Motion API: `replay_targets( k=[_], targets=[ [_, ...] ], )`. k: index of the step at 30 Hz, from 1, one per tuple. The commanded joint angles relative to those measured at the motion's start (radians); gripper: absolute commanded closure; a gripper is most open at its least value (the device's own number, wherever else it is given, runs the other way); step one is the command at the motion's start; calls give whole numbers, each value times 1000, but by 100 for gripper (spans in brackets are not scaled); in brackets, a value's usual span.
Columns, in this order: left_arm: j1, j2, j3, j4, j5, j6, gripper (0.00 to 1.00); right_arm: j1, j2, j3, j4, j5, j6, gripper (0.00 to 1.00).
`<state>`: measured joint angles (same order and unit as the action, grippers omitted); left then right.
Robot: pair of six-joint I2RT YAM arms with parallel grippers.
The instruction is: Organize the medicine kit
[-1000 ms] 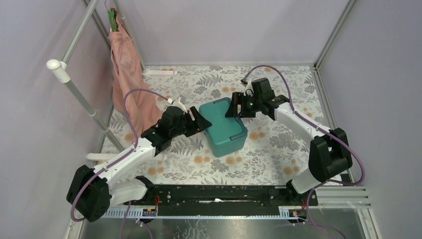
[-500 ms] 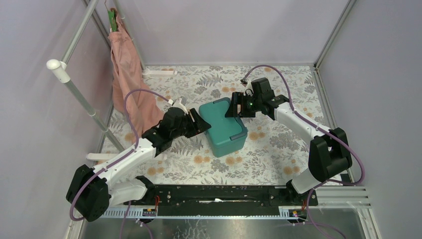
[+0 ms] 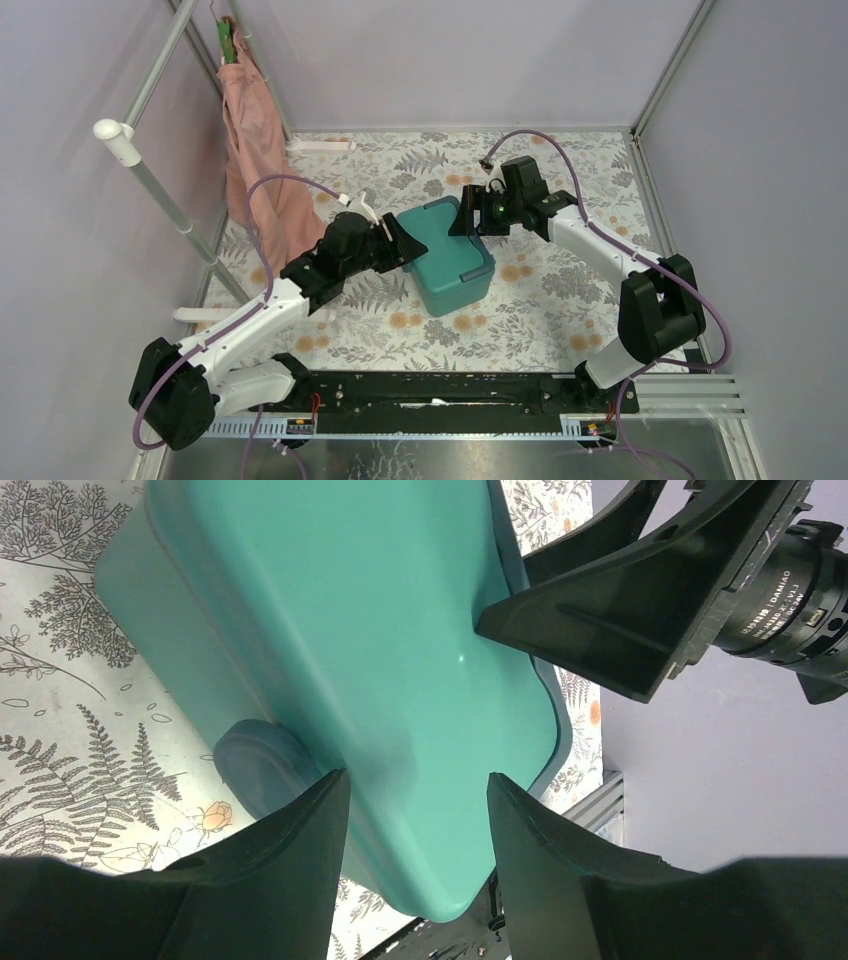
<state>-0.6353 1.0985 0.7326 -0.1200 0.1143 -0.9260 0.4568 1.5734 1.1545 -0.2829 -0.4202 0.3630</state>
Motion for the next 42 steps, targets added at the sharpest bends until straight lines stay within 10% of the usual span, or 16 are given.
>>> replay_targets(
  k=[1, 42],
  targets=[
    [-9, 1, 18, 48, 14, 4, 40, 34, 39, -7, -78, 20, -30, 22],
    [-8, -59, -25, -53, -77, -30, 23, 36, 50, -12, -87, 32, -39, 22]
  ],
)
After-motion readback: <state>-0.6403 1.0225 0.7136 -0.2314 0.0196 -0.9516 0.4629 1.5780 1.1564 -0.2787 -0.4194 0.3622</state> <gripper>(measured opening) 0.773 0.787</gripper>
